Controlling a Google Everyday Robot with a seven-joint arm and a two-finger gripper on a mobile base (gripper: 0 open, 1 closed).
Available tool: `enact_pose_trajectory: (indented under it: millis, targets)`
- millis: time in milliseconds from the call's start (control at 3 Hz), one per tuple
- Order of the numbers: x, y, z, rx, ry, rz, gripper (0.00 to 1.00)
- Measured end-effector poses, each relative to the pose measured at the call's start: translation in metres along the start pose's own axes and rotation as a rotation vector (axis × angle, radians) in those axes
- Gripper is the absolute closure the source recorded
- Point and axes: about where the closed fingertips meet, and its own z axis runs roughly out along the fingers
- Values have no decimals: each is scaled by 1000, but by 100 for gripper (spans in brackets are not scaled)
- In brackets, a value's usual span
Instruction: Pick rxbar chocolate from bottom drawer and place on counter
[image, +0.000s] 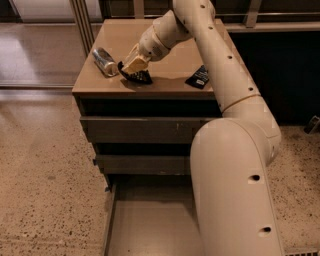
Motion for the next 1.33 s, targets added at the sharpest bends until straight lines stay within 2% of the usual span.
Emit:
enact_pose_trajectory:
  millis: [1000, 1333]
  targets:
    - [0, 0, 0, 0, 0, 0, 11]
    - [0, 0, 0, 0, 0, 0, 0]
